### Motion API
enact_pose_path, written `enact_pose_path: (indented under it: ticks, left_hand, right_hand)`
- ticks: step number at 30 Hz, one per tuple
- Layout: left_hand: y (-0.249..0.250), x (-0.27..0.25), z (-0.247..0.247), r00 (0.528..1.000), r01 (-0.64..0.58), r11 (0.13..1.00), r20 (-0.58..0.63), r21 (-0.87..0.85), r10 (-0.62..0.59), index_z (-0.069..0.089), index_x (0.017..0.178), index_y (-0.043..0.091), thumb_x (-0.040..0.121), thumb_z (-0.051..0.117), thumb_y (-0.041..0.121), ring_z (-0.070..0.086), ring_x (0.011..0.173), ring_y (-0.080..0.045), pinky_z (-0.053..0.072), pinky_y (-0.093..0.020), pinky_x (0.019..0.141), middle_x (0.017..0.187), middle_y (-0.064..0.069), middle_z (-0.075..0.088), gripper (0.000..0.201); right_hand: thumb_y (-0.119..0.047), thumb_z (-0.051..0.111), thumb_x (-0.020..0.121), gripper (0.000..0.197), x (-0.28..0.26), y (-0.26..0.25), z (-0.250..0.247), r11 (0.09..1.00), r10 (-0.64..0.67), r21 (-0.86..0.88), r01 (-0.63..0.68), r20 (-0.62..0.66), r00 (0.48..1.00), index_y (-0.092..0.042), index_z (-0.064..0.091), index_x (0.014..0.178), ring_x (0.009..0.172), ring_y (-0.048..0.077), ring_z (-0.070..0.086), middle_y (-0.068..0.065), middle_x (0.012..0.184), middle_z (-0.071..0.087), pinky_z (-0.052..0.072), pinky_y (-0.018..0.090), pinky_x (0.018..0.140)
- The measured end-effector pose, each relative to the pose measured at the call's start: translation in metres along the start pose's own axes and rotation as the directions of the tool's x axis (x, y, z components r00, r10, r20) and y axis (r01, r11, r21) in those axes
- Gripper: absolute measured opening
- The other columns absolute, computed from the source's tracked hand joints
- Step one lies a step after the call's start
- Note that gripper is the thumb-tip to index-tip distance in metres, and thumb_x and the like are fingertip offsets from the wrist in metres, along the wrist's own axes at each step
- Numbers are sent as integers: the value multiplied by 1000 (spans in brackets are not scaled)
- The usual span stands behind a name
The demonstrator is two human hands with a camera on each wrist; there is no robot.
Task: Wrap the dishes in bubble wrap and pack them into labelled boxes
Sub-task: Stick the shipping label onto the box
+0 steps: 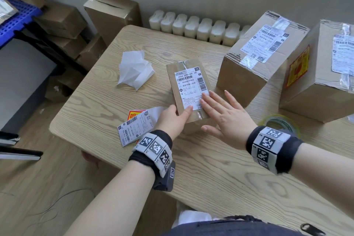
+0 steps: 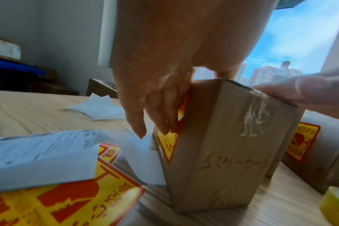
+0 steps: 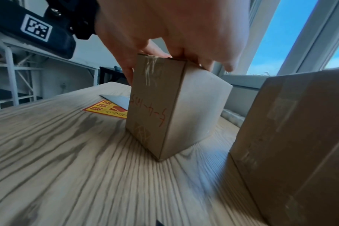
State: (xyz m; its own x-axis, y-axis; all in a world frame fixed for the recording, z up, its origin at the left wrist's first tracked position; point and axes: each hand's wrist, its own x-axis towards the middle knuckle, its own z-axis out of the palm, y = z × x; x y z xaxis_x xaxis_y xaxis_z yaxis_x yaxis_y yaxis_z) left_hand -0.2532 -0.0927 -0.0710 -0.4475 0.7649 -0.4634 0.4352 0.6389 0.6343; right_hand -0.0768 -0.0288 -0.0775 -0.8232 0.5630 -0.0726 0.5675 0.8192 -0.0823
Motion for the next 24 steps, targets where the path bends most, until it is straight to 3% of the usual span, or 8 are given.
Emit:
enact_pose_path:
  ticks: [3,6,8,9,12,18,21,24]
  left_hand:
    - [0,1,-2,999,12,979,37,-206,-5,59,118,10,93,57,34,60,99,-18,51,-32,88,115,-3,64,35]
    - [1,0,-9,994,20,943,110,-331,18,52,129,8,94,57,21,57,100,-13,50,-15,76,125,-3,60,38]
    - [1,1,-10,998,-63,988,5,-139,65,39,141,13,92,58,27,48,121,-17,44,-27,99,142,-4,46,55]
    - [3,-1,-10,991,-121,991,-54,52,124,29,146,14,92,57,29,34,135,-20,31,-33,111,151,-4,33,63]
    - [14,-6,-8,923,-332,799,1,501,384,9,152,19,97,44,31,-1,147,-14,2,-33,118,160,1,-2,66]
    - [27,16,-32,916,-400,664,254,631,310,3,152,25,94,45,46,-9,146,-10,-2,-42,119,159,10,-8,75]
    - [34,31,-44,915,-403,613,291,680,278,-3,152,25,83,53,61,-13,146,-11,-3,-44,119,159,10,-12,96]
    - [40,45,-55,936,-352,608,276,712,219,-7,151,22,65,61,75,-15,145,-13,-2,-46,119,158,8,-16,122]
  right_hand:
    - [-61,5,95,80,-1,7,-2,1000,-22,18,22,-10,1000,-9,48,137,134,21,40,7,144,45,13,46,110]
    - [-65,2,92,85,3,7,-8,996,-17,84,18,-17,1000,-12,50,136,136,20,38,4,144,45,7,44,113]
    - [-70,-6,85,93,7,4,-11,993,-5,119,5,-5,1000,-14,46,139,140,17,30,1,148,39,0,40,117]
    - [-72,-12,81,99,10,4,-12,993,-6,120,6,5,1000,-16,41,142,143,15,24,-1,151,34,-3,39,118]
    - [-74,-21,73,105,21,6,-16,993,-18,120,13,36,999,-21,32,146,145,12,12,-5,155,23,-8,35,116]
    - [-56,1,89,71,58,20,-30,996,-39,88,30,105,994,-25,18,150,146,8,2,-8,158,12,-9,35,116]
    - [-45,16,100,55,78,23,-34,997,-26,77,16,135,990,-25,13,151,146,9,-2,-8,159,6,-9,37,117]
    - [-45,23,100,57,88,24,-36,998,-26,63,18,144,989,-24,9,151,146,9,-5,-7,159,1,-9,37,117]
